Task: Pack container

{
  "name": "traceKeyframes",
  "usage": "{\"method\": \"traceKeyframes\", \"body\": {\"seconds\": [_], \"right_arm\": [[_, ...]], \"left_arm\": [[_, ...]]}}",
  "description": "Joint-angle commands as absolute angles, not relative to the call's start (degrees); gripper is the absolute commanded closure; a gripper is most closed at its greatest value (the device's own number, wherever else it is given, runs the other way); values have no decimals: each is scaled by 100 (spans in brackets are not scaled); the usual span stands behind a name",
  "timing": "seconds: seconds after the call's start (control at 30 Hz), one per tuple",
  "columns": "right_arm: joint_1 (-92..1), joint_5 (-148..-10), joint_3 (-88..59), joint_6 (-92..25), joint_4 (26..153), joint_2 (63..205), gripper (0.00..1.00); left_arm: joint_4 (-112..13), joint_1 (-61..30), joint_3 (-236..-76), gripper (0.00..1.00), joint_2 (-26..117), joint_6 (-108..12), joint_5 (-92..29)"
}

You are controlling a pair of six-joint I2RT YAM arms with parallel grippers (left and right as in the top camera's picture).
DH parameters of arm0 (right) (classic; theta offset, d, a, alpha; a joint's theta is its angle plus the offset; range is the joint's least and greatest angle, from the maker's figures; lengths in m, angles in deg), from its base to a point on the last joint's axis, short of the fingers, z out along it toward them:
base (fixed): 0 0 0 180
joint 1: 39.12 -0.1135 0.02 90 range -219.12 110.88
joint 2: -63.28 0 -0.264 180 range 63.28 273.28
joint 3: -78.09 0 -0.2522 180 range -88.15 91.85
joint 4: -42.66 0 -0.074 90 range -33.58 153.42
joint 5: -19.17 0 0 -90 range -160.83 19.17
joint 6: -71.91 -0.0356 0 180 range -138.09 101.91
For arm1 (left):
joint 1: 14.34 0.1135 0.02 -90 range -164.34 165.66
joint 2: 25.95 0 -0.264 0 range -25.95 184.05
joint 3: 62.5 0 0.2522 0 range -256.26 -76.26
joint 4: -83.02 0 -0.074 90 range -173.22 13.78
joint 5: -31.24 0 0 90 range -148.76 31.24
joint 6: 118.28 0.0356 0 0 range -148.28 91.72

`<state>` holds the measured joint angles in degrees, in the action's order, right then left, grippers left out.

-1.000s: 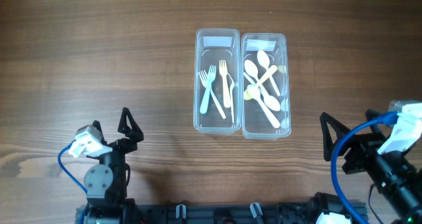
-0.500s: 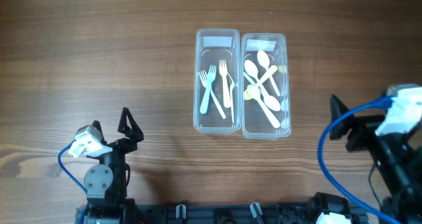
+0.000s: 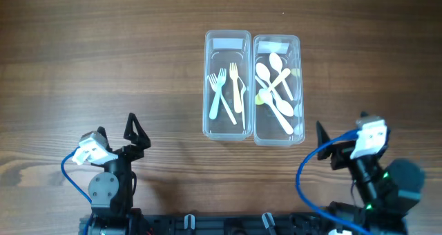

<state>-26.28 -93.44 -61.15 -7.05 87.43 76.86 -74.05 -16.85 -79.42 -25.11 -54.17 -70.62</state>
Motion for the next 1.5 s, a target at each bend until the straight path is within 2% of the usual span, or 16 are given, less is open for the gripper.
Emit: {"method": "traceKeyframes", "body": {"seconds": [0.0,0.13,0.77,1.07,1.23,1.47], "right_arm": [[-2630,-9512,-6696,-624,8657,6941,0],[-2630,-9543,-7195,-628,8640,6325,0],[-2652,-9751,-7966,-608,8198,6349,0],[-2650,-9517,-7966,-573,6319,6349,0],[-2650,-9508,-7966,-163,6183,6349,0],[-2652,-9748,-8276,-167,5643,6349,0]], "left_arm": [[-7425,-1645,-7912,0,-2550,-5445,-6970],[-7425,-1645,-7912,0,-2550,-5445,-6970],[-7425,-1645,-7912,0,-2550,-5445,-6970],[-7425,-1645,-7912,0,-2550,-5445,-6970],[-7425,-1645,-7912,0,-2550,-5445,-6970],[-7425,-1645,-7912,0,-2550,-5445,-6970]]}}
